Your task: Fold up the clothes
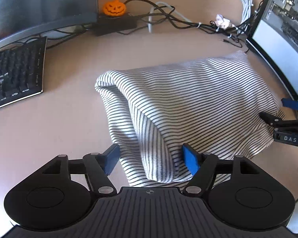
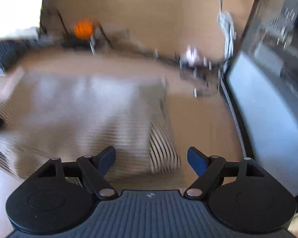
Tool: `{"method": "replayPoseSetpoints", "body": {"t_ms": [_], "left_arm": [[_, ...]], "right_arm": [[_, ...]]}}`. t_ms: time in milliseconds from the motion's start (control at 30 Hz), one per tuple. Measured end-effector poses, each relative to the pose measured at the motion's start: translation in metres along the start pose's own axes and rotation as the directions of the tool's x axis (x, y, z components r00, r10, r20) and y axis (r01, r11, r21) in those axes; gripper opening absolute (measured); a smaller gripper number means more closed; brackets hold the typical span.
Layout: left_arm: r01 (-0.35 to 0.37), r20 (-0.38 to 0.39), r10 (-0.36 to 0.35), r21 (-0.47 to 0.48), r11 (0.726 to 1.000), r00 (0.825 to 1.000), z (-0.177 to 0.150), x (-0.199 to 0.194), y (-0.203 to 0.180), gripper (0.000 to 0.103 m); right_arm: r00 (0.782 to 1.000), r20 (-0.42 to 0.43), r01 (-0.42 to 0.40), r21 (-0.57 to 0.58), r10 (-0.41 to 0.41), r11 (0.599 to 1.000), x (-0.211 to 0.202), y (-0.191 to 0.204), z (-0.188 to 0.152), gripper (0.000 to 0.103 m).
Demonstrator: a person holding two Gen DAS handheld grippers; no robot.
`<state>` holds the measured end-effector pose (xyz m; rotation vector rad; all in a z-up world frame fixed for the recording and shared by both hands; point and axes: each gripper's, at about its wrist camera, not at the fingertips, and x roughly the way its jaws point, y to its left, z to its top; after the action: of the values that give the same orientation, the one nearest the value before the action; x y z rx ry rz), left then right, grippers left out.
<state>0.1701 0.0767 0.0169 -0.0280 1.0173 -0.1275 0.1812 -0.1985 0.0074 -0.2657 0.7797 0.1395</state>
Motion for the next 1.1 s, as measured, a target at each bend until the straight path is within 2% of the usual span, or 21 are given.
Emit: {"method": "replayPoseSetpoints", "body": {"t_ms": [233, 500, 567, 633, 700, 800, 900, 967, 1100], "left_arm": [[0.010, 0.012, -0.010, 0.003, 1.000, 1.000, 0.003, -0.003, 0.001, 0.074], [-0.017, 0.010, 0.017, 0.036, 0.999, 1.000, -0.001, -0.003, 0.004, 0.079], [-0.012, 0.013, 0.012, 0.021, 1.000, 1.000, -0.002, -0.007, 0.009, 0.080], [-0.007, 0.015, 0.007, 0.002, 1.000, 1.000, -0.003, -0.010, 0.015, 0.082], [-0.001, 0.019, 0.001, -0.014, 1.000, 1.000, -0.004, -0.015, 0.020, 0.083], [0.001, 0.030, 0.001, -0.036, 0.999, 1.000, -0.004, -0.023, 0.029, 0.084], [-0.050, 0.061, 0.054, -0.062, 0.997, 0.997, -0.004, -0.032, 0.039, 0.086], [-0.086, 0.076, 0.093, -0.100, 0.991, 0.993, -0.004, -0.037, 0.049, 0.089], [-0.104, 0.072, 0.116, -0.160, 0.982, 0.991, -0.007, -0.037, 0.067, 0.090]], "right_arm": [[1.000, 0.018, 0.007, -0.007, -0.007, 1.000, -0.009, -0.005, -0.001, 0.091], [1.000, 0.002, 0.026, -0.022, -0.026, 0.999, -0.008, -0.005, -0.006, 0.092], [0.999, 0.034, -0.011, -0.013, 0.012, 1.000, -0.020, -0.003, 0.000, 0.092], [0.994, 0.069, -0.082, -0.015, 0.082, 0.997, -0.031, 0.005, 0.007, 0.092], [0.982, 0.091, -0.162, -0.030, 0.165, 0.986, -0.041, 0.018, 0.013, 0.083], [0.949, 0.084, -0.296, -0.085, 0.303, 0.951, -0.049, 0.050, 0.021, 0.081], [0.908, 0.049, -0.402, -0.176, 0.415, 0.899, -0.053, 0.088, 0.020, 0.081], [0.904, 0.038, -0.410, -0.210, 0.426, 0.888, -0.053, 0.104, 0.021, 0.081], [0.900, 0.020, -0.415, -0.272, 0.436, 0.868, -0.050, 0.137, 0.021, 0.083]]}}
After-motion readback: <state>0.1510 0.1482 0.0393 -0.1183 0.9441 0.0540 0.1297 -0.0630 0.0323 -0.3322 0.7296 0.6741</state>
